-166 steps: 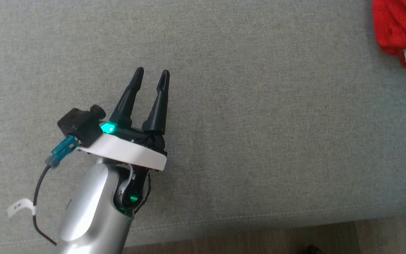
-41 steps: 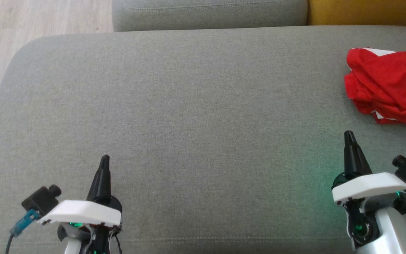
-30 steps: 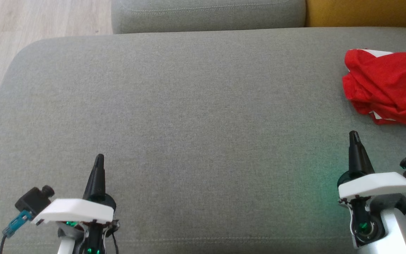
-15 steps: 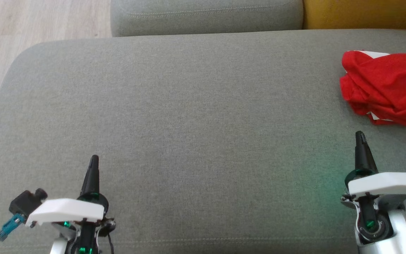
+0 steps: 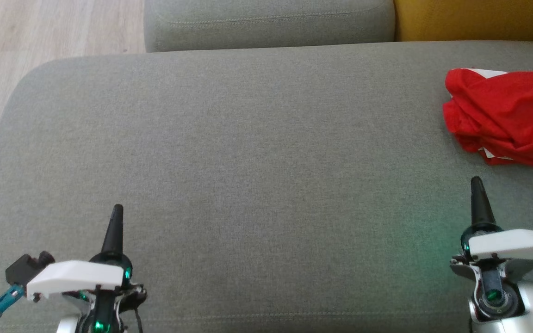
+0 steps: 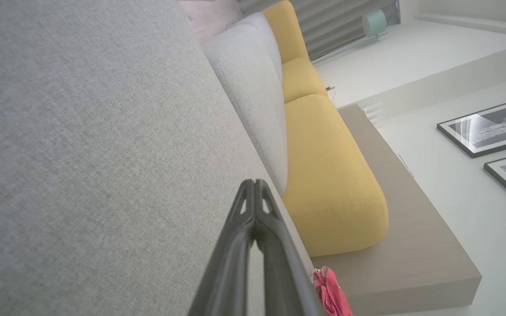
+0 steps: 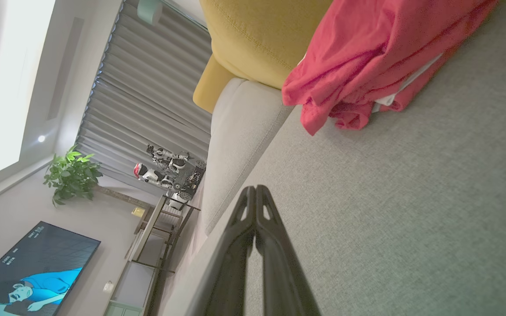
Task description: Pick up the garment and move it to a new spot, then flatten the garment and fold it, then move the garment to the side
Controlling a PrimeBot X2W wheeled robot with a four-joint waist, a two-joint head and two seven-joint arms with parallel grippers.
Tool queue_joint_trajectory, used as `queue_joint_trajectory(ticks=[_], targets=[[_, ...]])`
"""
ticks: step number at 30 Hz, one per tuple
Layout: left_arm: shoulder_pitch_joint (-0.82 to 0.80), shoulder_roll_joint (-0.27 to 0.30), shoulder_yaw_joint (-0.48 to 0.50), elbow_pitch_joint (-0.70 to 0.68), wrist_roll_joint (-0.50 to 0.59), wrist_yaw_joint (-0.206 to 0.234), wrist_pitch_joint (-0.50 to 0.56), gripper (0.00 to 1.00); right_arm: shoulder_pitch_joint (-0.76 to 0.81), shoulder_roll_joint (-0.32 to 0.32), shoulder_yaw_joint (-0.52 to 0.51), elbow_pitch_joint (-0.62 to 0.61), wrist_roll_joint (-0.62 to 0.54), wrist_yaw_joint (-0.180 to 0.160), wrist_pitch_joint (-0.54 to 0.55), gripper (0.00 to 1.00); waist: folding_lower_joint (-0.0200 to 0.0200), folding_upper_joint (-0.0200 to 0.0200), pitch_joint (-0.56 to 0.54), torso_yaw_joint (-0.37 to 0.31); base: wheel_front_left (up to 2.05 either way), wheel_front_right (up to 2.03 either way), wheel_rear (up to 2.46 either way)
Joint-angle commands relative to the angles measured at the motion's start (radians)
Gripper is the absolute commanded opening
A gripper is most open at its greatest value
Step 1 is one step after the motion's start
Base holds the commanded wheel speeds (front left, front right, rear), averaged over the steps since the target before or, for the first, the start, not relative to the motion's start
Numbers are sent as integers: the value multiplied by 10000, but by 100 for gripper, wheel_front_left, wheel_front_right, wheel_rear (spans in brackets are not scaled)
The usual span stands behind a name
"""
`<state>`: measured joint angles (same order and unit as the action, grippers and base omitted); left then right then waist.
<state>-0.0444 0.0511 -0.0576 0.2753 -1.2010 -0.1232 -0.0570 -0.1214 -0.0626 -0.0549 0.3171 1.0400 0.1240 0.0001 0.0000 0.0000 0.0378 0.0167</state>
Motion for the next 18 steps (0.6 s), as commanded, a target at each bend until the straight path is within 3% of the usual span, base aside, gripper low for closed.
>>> queue_joint_trajectory(ticks=[1, 18], targets=[[-512, 193, 304, -323, -240, -47, 87, 0, -154, -5, 50, -407, 328, 43, 56, 0, 0, 0, -11, -5, 0, 0, 0], [-547, 204, 705, -320, -1750, -57, 587, 0, -48, 43, -186, -524, 2300, 52, 453, 0, 0, 0, -135, -65, 0, 0, 0]])
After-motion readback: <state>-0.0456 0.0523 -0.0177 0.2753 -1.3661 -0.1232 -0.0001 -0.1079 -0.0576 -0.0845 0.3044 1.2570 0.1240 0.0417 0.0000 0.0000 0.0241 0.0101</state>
